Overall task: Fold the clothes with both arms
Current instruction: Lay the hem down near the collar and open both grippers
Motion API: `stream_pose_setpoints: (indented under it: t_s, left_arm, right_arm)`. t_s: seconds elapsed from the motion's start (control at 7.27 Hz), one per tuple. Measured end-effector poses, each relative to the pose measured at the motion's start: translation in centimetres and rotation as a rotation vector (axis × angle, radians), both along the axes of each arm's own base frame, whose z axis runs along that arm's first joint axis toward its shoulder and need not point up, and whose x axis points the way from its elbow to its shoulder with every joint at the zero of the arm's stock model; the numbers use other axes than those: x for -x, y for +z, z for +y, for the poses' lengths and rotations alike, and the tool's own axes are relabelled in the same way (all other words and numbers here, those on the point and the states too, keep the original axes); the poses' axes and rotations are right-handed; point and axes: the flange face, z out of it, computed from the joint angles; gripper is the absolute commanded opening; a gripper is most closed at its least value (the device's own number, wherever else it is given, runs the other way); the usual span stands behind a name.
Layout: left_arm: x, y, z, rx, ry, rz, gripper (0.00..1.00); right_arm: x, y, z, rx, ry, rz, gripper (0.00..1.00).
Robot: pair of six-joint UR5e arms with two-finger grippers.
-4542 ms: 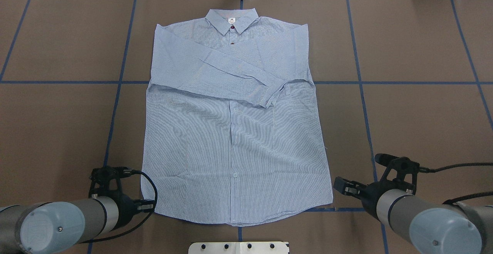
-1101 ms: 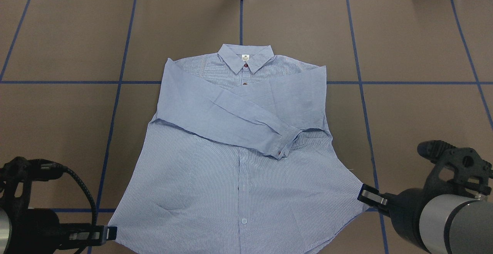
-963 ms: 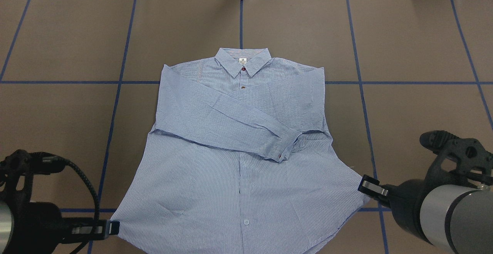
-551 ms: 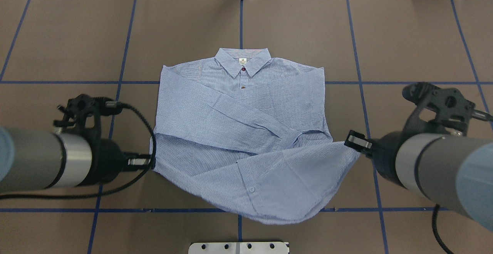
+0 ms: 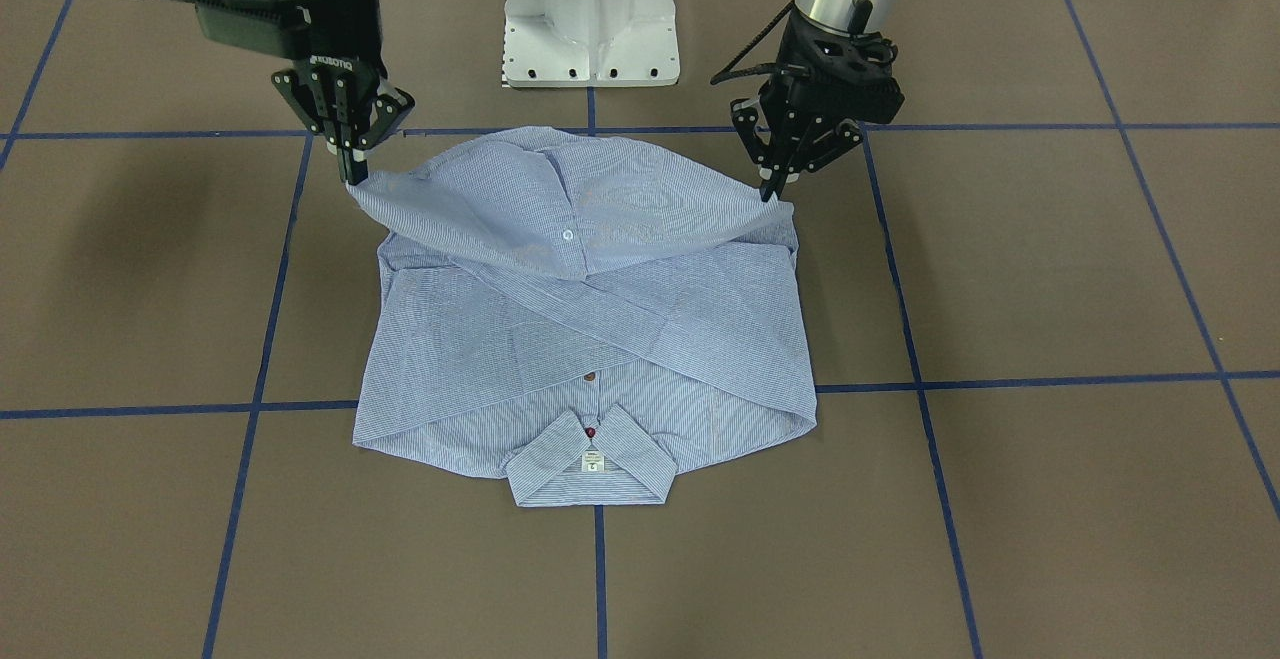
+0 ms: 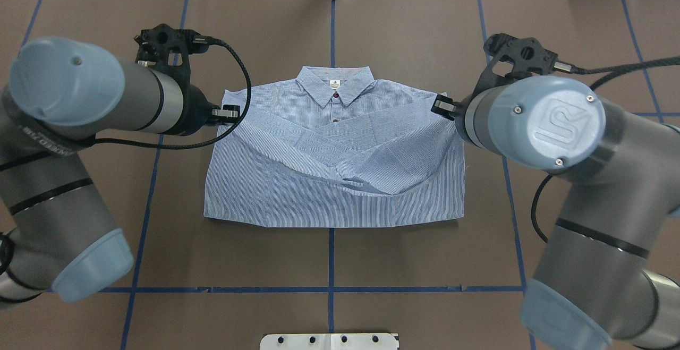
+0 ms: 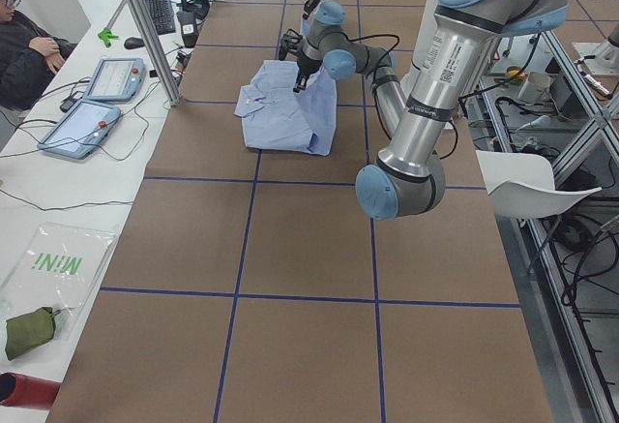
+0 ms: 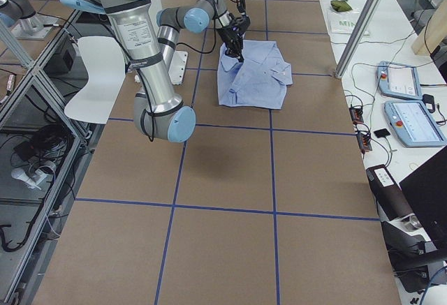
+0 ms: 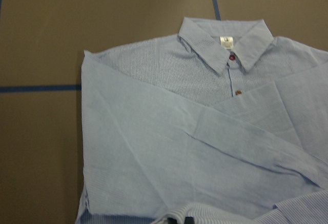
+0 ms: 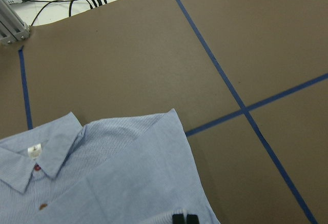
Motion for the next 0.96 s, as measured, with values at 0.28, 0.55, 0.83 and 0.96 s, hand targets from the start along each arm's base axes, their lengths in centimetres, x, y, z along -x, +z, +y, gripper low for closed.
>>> stream_pose_setpoints:
  t_s: [0.28,0.55,0.83,0.96]
  left_arm:
    - [-3.5,1.3,-5.0,-0.013,-0.019,-0.015,0.0]
    - [-7.6,6.0,-9.1,-0.038,-0.014,-0.02,0.0]
    - [-9.8,10.4,-11.5,-0.072,0.001,-0.032,0.0]
    - [-9.4,11.2,-12.7,-0.095,0.001,-0.039,0.0]
  right_arm:
    - [2.7,1.4,-6.0,-0.028,0.025,0.021,0.0]
    - [5.1,5.1,-10.8,-0.044,0.026,0.047,0.0]
    - [7.0,9.2,-14.1,-0.054,0.004,0.05,0.0]
    - [6.8,10.2,-15.2,-0.054,-0.003,0.046,0.0]
